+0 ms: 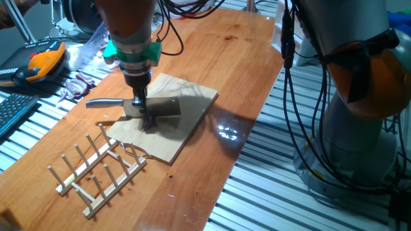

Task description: Chop the onions

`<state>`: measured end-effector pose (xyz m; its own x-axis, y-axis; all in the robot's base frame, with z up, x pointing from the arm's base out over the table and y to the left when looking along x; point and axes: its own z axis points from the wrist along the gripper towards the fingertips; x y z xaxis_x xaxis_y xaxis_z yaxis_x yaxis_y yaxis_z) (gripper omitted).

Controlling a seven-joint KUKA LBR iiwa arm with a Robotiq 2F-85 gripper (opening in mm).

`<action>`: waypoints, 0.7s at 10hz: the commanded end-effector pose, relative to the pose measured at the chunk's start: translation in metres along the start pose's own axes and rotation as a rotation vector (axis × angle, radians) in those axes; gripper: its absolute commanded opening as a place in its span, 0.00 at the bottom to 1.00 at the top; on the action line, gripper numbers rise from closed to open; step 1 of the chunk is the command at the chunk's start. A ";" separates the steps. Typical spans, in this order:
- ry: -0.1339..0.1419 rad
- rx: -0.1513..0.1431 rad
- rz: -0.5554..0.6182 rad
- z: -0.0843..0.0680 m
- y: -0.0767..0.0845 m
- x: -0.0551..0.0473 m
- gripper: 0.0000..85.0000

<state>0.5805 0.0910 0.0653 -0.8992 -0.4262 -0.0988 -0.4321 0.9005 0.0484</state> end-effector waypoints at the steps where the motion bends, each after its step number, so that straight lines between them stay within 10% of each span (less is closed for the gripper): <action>1: 0.009 -0.004 -0.001 -0.001 0.003 -0.001 0.00; 7: 0.035 -0.003 -0.001 -0.020 -0.003 -0.007 0.00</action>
<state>0.5863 0.0895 0.0850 -0.9004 -0.4302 -0.0644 -0.4335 0.8997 0.0507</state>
